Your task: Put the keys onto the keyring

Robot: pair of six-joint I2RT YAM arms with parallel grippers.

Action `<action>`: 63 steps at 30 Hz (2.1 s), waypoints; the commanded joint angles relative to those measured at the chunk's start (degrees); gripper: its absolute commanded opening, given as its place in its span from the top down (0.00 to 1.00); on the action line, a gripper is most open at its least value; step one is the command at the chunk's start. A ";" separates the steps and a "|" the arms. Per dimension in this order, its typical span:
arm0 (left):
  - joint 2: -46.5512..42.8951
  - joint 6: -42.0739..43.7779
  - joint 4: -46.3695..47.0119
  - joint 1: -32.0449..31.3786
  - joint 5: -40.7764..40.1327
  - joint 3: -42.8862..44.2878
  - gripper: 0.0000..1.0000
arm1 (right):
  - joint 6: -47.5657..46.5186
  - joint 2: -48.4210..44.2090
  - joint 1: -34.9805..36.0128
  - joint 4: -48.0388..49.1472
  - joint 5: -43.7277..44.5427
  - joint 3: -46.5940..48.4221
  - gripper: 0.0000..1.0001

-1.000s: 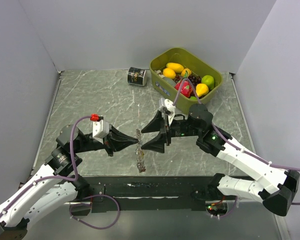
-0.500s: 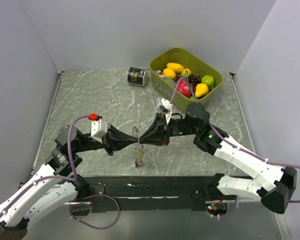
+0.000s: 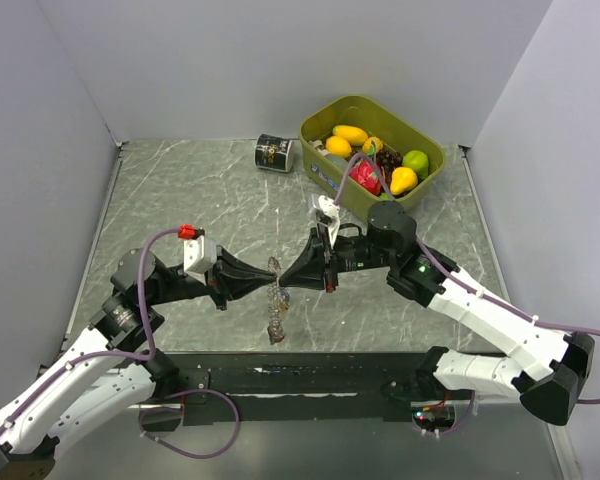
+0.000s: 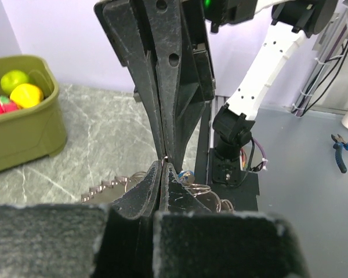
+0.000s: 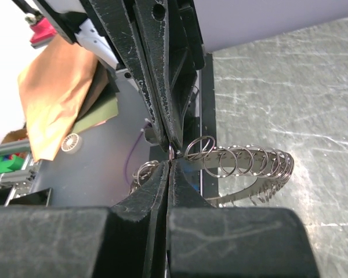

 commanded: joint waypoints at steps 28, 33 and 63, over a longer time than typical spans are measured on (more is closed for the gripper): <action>21.16 20.55 -40.71 -0.40 5.50 31.40 0.44 | -17.94 2.03 0.00 -23.03 10.39 12.74 1.00; 25.99 22.84 -46.15 -0.31 8.05 35.00 0.49 | -18.47 1.15 0.00 -22.68 10.04 12.30 1.00; 27.32 20.74 -43.45 -0.40 8.67 32.64 0.99 | -16.71 -0.43 0.00 -18.99 8.37 10.37 1.00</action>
